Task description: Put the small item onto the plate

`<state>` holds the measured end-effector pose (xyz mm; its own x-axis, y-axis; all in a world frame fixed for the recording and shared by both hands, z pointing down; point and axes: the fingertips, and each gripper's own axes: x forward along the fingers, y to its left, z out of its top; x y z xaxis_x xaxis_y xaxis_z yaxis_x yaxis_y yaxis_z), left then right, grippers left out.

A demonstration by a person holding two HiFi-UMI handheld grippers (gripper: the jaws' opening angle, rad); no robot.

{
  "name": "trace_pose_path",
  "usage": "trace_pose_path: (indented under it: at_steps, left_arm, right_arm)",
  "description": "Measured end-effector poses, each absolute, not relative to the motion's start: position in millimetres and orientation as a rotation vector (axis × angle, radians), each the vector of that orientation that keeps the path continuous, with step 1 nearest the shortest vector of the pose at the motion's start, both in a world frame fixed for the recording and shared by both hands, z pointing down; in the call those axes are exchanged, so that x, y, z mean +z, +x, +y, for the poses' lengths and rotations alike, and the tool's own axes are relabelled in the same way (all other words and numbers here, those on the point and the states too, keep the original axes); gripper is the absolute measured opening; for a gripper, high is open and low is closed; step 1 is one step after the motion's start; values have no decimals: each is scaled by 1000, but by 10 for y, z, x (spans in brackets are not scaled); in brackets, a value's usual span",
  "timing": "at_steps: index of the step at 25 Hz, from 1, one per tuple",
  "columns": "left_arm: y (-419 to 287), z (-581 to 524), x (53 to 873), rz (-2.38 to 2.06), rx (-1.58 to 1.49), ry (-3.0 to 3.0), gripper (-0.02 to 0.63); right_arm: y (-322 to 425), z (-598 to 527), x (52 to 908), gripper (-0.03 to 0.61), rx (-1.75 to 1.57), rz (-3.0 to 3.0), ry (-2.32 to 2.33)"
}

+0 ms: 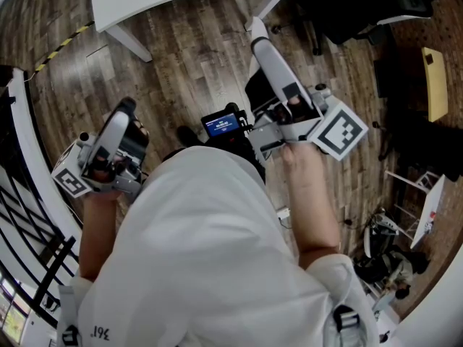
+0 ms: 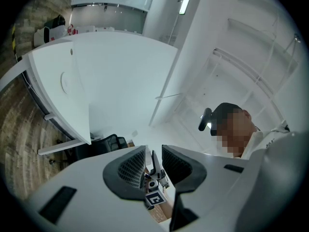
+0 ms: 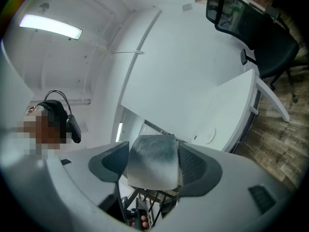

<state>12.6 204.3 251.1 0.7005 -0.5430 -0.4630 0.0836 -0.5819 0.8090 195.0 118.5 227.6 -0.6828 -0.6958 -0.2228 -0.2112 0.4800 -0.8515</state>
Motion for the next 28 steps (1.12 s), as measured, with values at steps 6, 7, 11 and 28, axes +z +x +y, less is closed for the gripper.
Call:
trace_pose_path:
  at_steps: [6, 7, 11, 28]
  left_arm:
    - [116, 2040, 2513, -355, -900, 2022, 110]
    - [114, 2039, 2510, -355, -901, 2022, 110]
    - [120, 2041, 2498, -349, -903, 2027, 110]
    - [115, 2043, 2468, -346, -902, 2041, 110]
  right_arm:
    - [1935, 1175, 2293, 322, -1152, 2173, -743]
    - [1932, 1173, 2291, 321, -1153, 2174, -743]
    - [1925, 1173, 2284, 322, -1151, 2179, -744]
    - [1899, 1175, 2301, 322, -1159, 2185, -741]
